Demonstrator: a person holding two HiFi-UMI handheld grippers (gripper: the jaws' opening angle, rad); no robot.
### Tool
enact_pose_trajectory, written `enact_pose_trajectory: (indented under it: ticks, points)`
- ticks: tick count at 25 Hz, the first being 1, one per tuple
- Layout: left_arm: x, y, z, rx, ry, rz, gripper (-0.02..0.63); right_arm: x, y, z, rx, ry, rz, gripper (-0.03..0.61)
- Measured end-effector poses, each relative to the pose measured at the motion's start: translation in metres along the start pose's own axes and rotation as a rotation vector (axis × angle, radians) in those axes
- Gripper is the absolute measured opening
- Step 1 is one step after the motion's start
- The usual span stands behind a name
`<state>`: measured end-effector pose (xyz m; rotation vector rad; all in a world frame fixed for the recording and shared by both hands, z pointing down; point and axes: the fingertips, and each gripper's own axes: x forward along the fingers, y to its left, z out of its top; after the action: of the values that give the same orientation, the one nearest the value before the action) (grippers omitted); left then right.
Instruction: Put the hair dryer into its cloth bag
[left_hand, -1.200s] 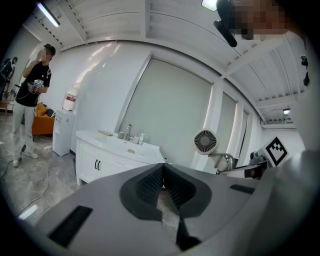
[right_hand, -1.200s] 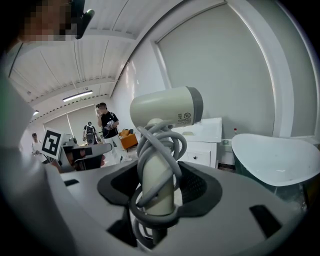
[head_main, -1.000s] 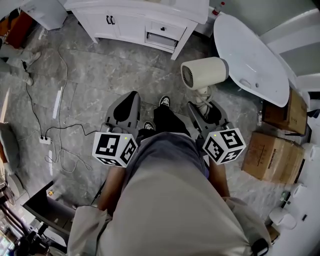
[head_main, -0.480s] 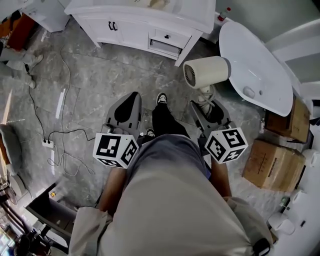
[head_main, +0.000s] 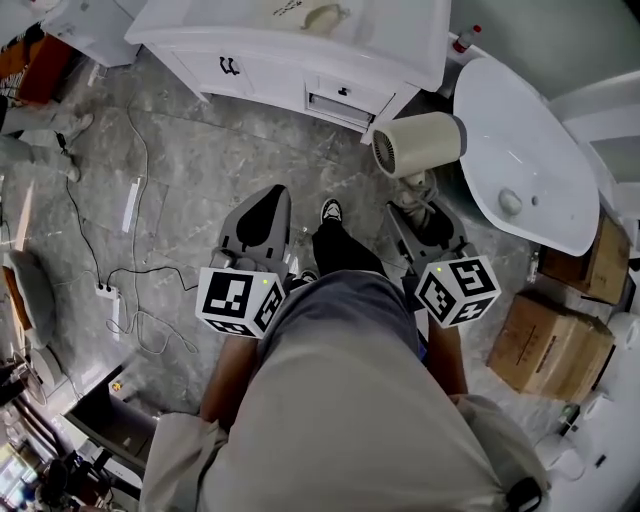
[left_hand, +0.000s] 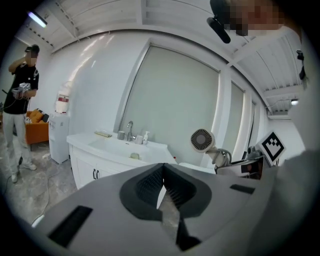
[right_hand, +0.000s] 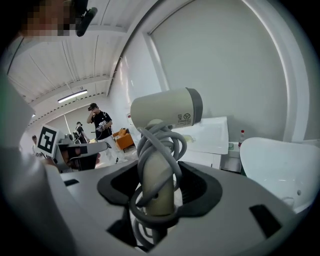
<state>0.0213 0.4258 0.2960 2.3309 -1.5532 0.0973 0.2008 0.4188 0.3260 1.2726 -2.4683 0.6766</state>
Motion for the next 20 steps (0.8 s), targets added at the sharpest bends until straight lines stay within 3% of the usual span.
enact_pose_trajectory:
  ticks: [20]
  points:
    - [0.143,0.027,0.043,0.035,0.024,0.007,0.008,0.103,-0.094,0.076,-0.005,0.03,0.039,0.235]
